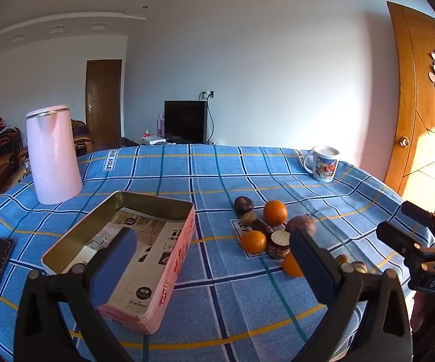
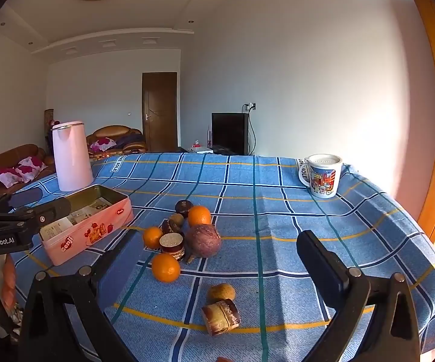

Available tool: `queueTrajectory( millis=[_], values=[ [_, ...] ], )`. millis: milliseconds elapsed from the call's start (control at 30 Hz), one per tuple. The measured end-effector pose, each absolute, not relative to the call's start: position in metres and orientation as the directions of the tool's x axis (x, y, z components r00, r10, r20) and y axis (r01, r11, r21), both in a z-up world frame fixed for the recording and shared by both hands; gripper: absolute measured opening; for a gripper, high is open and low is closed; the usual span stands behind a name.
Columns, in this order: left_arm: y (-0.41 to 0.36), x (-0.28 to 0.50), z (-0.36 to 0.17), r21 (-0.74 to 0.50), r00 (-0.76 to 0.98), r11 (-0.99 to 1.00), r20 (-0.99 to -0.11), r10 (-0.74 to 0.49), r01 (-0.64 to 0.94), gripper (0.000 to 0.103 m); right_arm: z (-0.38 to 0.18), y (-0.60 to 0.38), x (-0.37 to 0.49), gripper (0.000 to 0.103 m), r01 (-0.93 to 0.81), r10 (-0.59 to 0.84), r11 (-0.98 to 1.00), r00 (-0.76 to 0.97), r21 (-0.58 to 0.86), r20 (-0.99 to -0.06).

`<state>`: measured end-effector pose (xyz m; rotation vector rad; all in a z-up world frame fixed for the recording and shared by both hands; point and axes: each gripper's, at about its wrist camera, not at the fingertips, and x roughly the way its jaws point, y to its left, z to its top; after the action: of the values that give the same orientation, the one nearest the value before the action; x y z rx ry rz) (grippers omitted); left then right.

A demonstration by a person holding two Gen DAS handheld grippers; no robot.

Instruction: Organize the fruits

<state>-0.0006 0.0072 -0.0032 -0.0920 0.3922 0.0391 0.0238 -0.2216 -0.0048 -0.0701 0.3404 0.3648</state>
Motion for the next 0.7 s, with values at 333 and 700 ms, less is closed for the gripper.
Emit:
queueTrajectory(
  millis=[333,700],
  values=[
    [0.0061,-0.0001,-0.0025,-0.084,0.923,0.995,-0.384,0.021,-0.057,0.103,-0.0045,-0.2196,0.0236,0.102,-0.365,0.341,0.931,0.877,-0.009,-0.340],
    [0.0058,0.0002,-0.0021,-0.084,0.923,0.995,-0.385,0.021,-0.058,0.103,-0.0044,-0.2183,0.0229,0.102,-0.370,0.346,0.929,0.875,-0.006,-0.340]
  ],
)
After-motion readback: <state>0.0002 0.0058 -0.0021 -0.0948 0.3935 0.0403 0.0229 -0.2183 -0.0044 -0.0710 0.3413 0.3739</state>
